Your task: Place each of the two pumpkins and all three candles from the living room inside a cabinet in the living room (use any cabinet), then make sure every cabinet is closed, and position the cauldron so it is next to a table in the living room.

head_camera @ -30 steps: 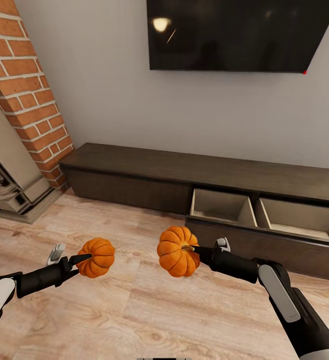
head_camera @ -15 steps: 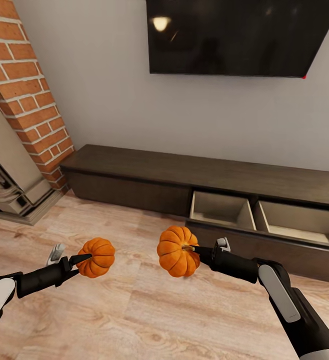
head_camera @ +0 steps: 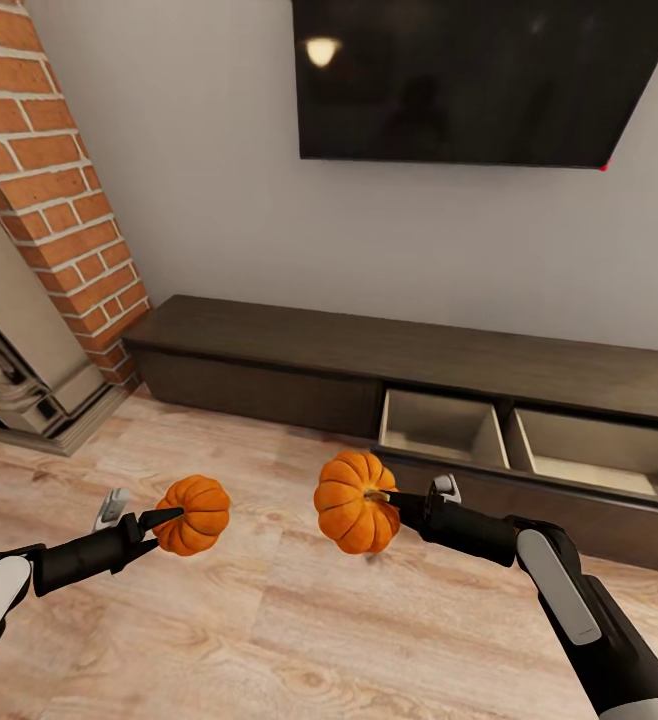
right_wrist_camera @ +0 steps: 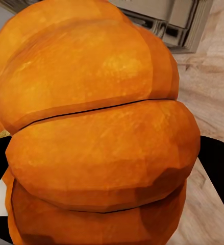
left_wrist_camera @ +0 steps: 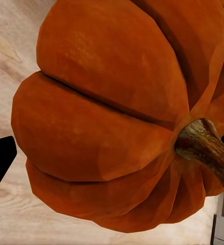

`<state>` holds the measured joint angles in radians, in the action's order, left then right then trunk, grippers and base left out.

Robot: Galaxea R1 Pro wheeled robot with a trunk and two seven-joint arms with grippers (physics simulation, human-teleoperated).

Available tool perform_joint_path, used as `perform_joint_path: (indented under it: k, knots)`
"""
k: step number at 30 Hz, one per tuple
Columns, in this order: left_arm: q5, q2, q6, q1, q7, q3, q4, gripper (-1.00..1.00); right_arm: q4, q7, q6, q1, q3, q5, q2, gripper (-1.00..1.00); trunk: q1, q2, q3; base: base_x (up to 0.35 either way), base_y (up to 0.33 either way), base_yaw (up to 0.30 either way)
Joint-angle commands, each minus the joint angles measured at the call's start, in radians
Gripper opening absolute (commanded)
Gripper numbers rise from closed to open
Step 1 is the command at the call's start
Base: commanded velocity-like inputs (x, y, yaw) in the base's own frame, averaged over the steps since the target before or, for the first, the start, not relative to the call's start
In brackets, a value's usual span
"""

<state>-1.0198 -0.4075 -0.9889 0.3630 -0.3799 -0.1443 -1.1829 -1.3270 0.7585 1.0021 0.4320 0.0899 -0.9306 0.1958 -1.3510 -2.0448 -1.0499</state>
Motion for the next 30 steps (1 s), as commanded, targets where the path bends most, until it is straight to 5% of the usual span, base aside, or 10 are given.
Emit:
perform_joint_path:
  k: [1, 8, 30]
  knots:
    - [0.006, 0.000, -0.004, 0.001, -0.007, -0.001, 0.000, -1.00, 0.000, 0.001, 0.003, 0.001, 0.001, 0.001, 0.001, -1.00, 0.004, 0.007, 0.002, 0.000, 0.000, 0.000]
    - [0.005, 0.001, -0.005, 0.001, -0.007, -0.001, 0.000, -1.00, 0.000, 0.005, 0.003, 0.001, 0.001, 0.001, 0.001, -1.00, 0.031, 0.056, 0.024, 0.000, 0.000, -0.078]
    - [0.004, 0.001, -0.005, 0.001, -0.007, -0.003, -0.001, -1.00, -0.002, -0.002, 0.003, 0.001, 0.001, 0.001, 0.001, -1.00, 0.115, 0.210, 0.093, 0.000, 0.000, -0.274]
